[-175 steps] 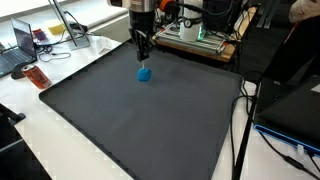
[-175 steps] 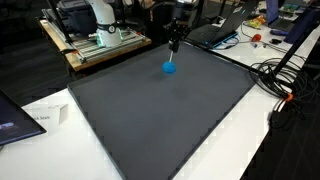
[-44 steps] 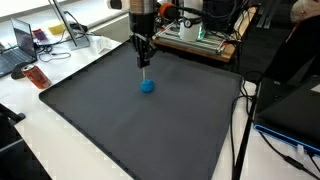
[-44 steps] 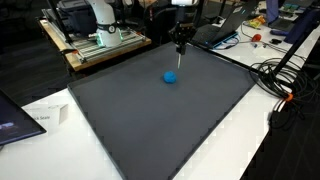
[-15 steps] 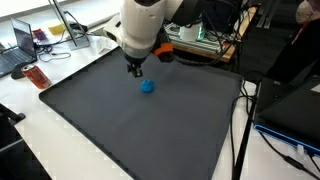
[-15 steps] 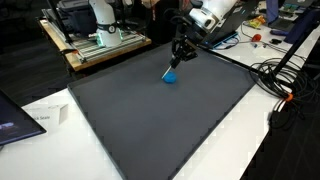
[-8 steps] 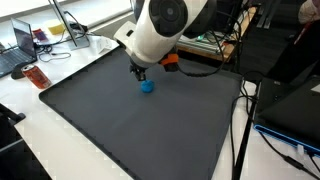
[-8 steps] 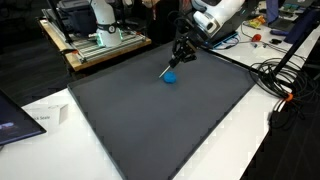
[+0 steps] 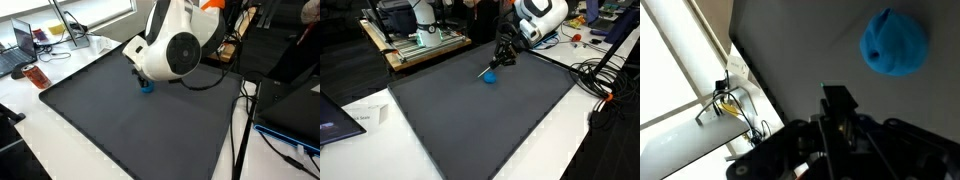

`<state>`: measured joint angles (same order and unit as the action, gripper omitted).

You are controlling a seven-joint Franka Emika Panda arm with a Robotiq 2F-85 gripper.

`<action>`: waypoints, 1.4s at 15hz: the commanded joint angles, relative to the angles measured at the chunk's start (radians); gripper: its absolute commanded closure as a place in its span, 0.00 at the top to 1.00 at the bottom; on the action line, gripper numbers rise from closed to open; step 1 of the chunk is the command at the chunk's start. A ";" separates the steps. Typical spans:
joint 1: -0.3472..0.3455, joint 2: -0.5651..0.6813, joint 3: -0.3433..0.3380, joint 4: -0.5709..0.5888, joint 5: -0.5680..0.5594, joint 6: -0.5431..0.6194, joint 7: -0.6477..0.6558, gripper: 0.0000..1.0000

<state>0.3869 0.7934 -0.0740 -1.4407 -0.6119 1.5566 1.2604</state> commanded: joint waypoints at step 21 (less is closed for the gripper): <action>-0.094 0.129 -0.001 0.264 0.034 -0.102 -0.199 0.03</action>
<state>0.3167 0.9565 -0.0841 -1.1609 -0.6116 1.4387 1.1198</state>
